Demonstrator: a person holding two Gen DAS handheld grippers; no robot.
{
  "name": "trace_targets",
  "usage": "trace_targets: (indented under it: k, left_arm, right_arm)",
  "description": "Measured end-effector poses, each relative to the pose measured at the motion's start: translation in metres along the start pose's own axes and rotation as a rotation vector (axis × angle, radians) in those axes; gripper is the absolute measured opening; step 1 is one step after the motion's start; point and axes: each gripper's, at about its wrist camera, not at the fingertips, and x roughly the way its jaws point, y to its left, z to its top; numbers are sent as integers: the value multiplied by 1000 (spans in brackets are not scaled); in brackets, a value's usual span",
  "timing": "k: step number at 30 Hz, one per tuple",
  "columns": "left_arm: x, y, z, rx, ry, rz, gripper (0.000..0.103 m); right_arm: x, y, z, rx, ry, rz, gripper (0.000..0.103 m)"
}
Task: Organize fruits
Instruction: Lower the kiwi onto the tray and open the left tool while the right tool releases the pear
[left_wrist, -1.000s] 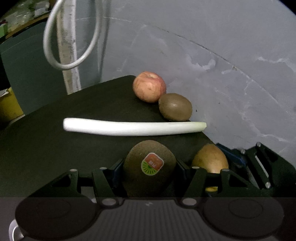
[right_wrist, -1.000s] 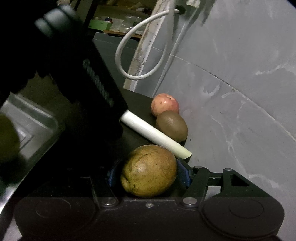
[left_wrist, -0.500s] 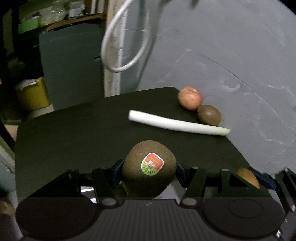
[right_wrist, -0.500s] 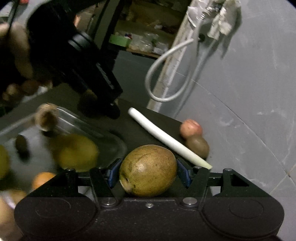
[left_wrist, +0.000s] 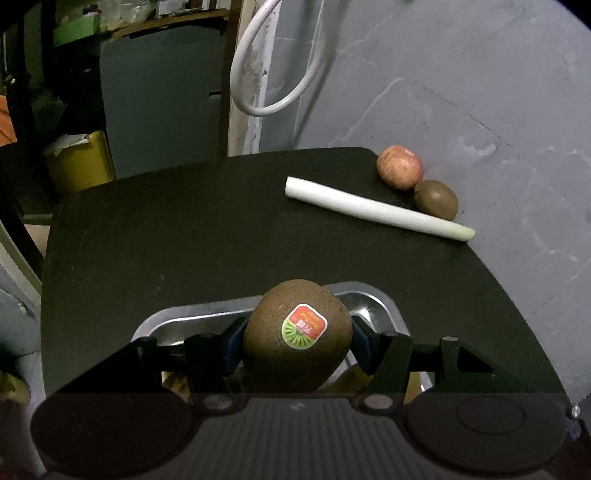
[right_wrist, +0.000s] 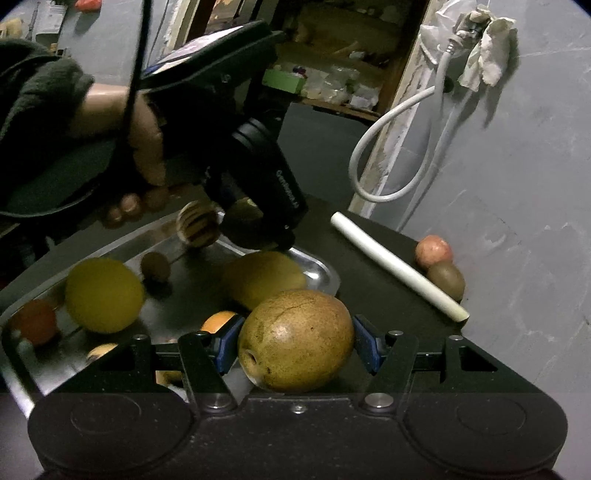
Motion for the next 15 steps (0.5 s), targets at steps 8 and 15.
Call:
trace_targets:
  k: [8, 15]
  left_arm:
    - [3, -2, -7, 16, 9, 13, 62]
    - [5, -2, -11, 10, 13, 20, 63]
  right_arm:
    - [3, 11, -8, 10, 27, 37, 64]
    - [10, 10, -5, 76, 28, 70, 64]
